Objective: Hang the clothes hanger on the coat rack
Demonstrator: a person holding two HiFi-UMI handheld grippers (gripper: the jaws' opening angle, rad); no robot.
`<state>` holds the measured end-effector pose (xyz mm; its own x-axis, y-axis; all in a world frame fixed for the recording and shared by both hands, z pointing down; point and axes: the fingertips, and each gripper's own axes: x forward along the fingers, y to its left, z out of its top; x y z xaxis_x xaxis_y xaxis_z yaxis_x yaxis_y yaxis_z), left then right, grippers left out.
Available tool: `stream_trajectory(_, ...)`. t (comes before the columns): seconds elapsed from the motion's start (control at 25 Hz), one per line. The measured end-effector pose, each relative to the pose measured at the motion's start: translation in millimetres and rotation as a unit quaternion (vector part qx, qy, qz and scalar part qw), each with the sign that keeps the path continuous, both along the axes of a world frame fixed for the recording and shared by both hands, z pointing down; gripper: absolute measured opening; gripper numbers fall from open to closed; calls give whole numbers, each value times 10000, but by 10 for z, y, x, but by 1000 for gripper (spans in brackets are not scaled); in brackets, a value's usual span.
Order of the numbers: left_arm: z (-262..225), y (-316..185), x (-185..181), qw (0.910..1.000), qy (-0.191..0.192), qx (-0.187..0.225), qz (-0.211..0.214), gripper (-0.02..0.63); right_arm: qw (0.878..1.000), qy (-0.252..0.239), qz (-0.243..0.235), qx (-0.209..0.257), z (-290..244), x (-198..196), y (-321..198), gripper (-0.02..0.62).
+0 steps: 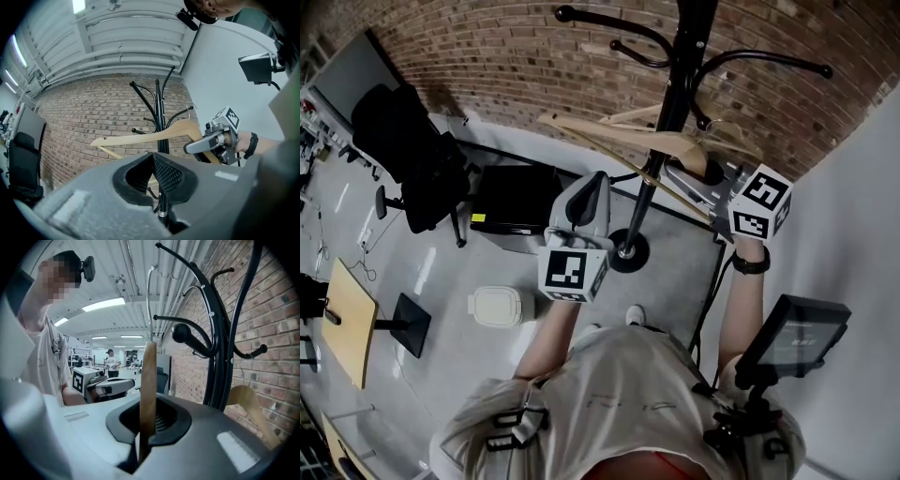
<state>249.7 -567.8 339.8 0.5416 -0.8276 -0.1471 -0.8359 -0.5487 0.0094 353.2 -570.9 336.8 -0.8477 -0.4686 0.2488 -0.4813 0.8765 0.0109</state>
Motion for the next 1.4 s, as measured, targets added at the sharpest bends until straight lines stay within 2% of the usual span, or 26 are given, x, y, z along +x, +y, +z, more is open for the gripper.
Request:
stream_trajectory(0.16, 33, 44, -2, 10000, -54, -56, -45, -2, 9983, 50, -385, -439, 75, -37, -77, 5)
stream_trajectory(0.28, 10, 31, -43, 9997, -93, 122, -183, -1, 9930, 49, -815, -852, 220, -32, -96, 5)
stream_trajectory(0.4, 20, 31, -91, 9995, -111, 92, -278, -2, 9889, 91, -1034, -1061, 348, -30, -107, 5)
stream_trajectory(0.8, 24, 73, -127, 9994, -165, 57, -298, -2, 9817, -435, -1219, -1399, 453, -114, -138, 5)
stream_trajectory(1.04, 47, 112, -62, 9997, -178, 14, -187, -2, 9809, -448, -1328, -1347, 449, -117, -118, 5)
stream_trajectory(1.4, 52, 108, -124, 9994, -217, 57, -267, -2, 9754, -793, -1196, -1674, 476, -97, -216, 5)
